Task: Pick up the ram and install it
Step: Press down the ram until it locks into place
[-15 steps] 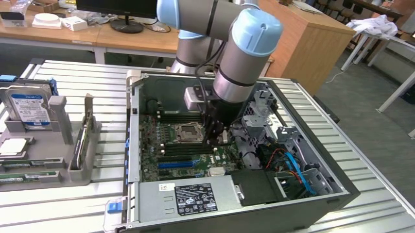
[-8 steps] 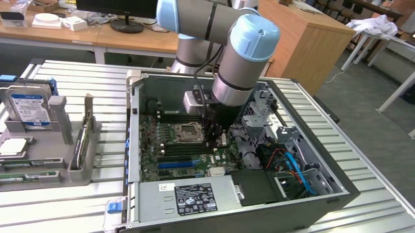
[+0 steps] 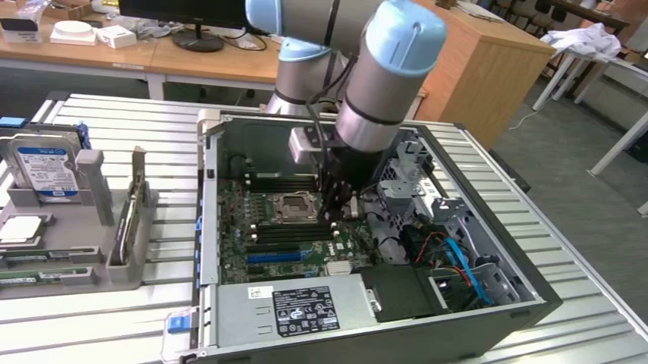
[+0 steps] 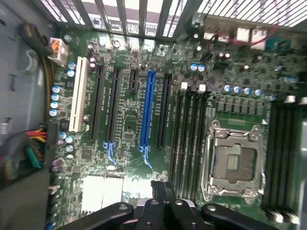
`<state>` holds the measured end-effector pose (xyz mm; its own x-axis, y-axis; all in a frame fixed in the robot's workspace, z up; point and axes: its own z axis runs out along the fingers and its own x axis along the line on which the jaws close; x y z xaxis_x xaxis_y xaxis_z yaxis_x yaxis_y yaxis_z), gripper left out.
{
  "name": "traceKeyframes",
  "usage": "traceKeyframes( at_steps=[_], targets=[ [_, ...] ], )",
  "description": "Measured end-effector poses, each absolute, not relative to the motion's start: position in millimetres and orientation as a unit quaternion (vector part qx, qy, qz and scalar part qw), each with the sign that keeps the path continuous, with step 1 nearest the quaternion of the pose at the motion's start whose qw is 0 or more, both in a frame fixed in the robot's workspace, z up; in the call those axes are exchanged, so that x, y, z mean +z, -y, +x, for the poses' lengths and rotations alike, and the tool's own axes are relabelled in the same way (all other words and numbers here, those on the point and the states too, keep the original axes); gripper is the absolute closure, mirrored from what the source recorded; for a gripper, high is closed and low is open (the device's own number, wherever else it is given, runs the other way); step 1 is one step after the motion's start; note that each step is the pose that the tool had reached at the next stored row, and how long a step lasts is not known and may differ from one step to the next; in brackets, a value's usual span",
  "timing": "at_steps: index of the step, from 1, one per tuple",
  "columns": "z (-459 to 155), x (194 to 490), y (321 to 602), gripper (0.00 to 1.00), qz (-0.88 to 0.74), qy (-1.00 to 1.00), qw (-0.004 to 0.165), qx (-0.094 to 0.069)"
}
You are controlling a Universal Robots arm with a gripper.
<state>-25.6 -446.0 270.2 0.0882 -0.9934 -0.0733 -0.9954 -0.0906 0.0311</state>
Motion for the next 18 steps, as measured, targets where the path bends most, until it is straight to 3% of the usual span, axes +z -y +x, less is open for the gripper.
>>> traceKeyframes(
  at_steps=[18],
  targets=[
    [-25,320,446,0.90,-0.737,-0.674,0.018,0.042]
  ],
)
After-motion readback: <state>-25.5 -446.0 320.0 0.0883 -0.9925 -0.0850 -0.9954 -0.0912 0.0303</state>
